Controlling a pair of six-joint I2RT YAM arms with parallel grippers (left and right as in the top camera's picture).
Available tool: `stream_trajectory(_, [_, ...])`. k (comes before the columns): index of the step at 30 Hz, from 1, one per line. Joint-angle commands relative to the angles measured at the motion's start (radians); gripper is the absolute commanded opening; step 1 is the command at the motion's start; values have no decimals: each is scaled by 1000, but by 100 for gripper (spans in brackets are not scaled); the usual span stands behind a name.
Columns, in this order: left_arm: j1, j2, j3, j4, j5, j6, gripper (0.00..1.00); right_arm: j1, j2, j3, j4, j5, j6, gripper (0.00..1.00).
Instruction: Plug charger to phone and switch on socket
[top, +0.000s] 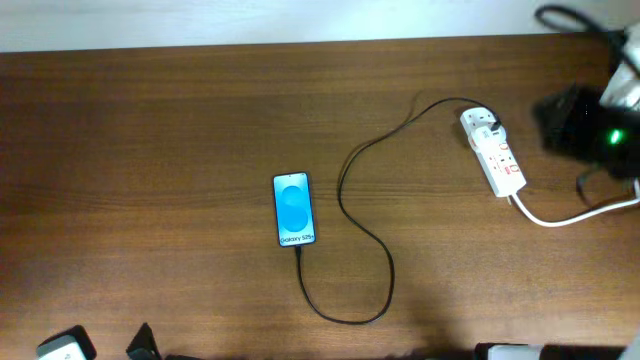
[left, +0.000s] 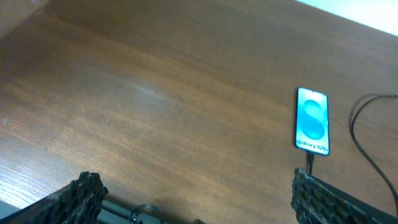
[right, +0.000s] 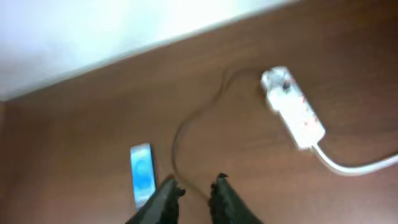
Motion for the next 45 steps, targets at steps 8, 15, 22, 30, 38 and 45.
stream_trajectory(8, [3,-6,3,0,-7,-10,99,107,-224,-515,-6,8,-21,98])
stream_trajectory(15, [3,-6,3,0,-7,-10,99,111,-456,-975,230,109,-182,98])
stream_trajectory(22, [3,-6,3,0,-7,-10,99,108,-1192,-1492,793,129,-177,98])
stream_trajectory(30, [3,-6,3,0,-7,-10,99,109,-1335,-2124,1727,137,-43,98])
stream_trajectory(38, [3,-6,3,0,-7,-10,99,84,-1516,-2311,1622,249,-37,98])
stream_trajectory(45, [3,-6,3,0,-7,-10,99,85,-1516,-2324,1374,265,-58,98])
